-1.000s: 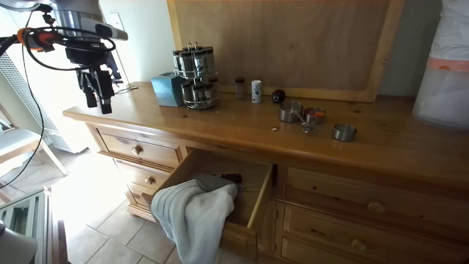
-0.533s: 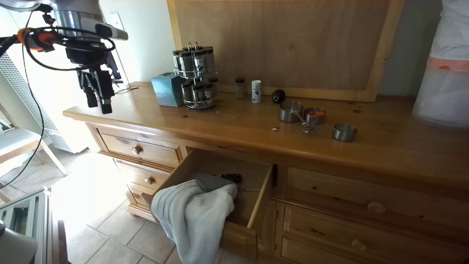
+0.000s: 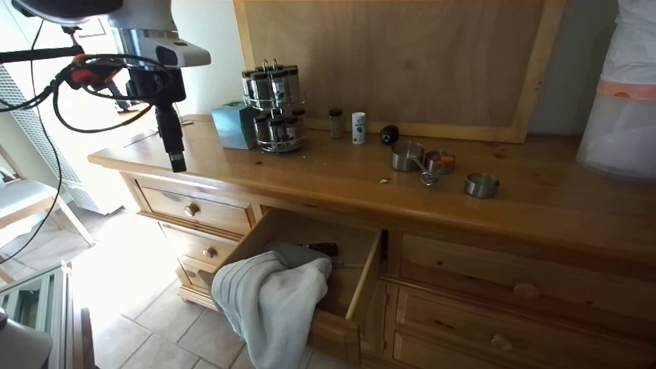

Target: Move the towel closer to the spice rack

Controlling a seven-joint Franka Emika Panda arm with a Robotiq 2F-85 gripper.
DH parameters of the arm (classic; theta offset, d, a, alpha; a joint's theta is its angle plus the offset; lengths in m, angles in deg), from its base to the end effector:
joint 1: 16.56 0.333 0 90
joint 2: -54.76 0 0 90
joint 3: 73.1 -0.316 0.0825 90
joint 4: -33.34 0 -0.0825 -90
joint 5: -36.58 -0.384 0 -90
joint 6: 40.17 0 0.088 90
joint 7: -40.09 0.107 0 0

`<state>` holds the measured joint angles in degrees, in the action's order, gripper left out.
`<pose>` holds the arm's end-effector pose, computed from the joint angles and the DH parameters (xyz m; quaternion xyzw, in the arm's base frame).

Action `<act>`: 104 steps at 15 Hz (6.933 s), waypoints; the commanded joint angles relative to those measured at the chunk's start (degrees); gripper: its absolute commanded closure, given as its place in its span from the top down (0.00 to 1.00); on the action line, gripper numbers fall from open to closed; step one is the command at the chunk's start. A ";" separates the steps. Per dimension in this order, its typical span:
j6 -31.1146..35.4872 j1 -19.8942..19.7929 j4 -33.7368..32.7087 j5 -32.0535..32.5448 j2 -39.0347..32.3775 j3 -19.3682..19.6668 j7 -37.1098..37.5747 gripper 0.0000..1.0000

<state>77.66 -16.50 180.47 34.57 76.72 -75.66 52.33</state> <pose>0.3929 0.0195 0.3857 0.9934 -0.0950 -0.0644 0.0016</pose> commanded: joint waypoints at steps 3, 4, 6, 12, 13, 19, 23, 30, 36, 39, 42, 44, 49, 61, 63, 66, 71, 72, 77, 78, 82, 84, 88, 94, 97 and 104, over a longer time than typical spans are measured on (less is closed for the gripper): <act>10.90 -5.96 1.66 0.02 -5.20 2.26 9.43 1.00; 13.69 -6.88 2.47 0.25 -6.46 2.38 11.57 1.00; 18.09 -8.50 3.89 0.93 -8.91 2.30 16.72 1.00; 27.68 -11.45 5.38 3.57 -18.44 3.79 32.31 1.00; 28.97 -11.48 5.07 3.78 -20.13 4.63 33.57 1.00; 27.59 -9.45 5.44 2.23 -19.46 6.21 30.98 1.00; 27.59 -9.34 5.43 2.23 -19.33 6.16 30.98 1.00; 30.44 -10.30 4.56 1.37 -24.78 9.15 29.01 1.00; 31.34 -10.01 3.49 0.51 -29.82 11.98 25.52 1.00; 33.88 -10.00 2.77 -1.39 -32.35 12.54 22.84 1.00; 37.71 -10.23 1.84 -5.37 -34.78 12.13 18.96 1.00; 39.01 -10.21 0.96 -8.08 -36.38 11.85 16.81 1.00; 39.14 -10.04 -1.82 -12.47 -40.57 11.58 14.16 1.00; 38.75 -9.70 -6.33 -14.75 -46.87 11.43 12.30 0.52; 38.74 -9.64 -6.07 -14.87 -46.41 11.28 12.14 0.38; 38.68 -9.22 -5.05 -14.88 -44.59 11.11 12.02 0.18; 38.48 -8.18 -2.84 -14.48 -41.61 11.19 12.20 0.08; 38.50 -7.87 -2.18 -14.40 -40.81 11.17 12.22 0.08; 39.64 -6.24 0.87 -13.46 -36.59 11.88 13.08 0.08; 39.71 -6.14 1.32 -13.46 -35.75 11.96 13.05 0.08; 39.07 -5.53 3.07 -13.17 -32.03 11.86 13.23 0.08; 38.93 -5.27 3.68 -13.01 -30.55 11.68 13.30 0.08; 39.75 -4.93 5.34 -12.42 -26.78 11.44 13.32 0.08; 38.48 -4.99 5.77 -11.41 -20.12 10.25 13.38 0.08; 36.22 -5.53 4.22 -13.58 -21.13 9.94 13.90 0.08; 36.19 -6.85 2.04 -14.82 -27.92 10.91 16.99 0.51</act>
<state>114.24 -22.73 184.41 21.63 52.27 -64.79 69.08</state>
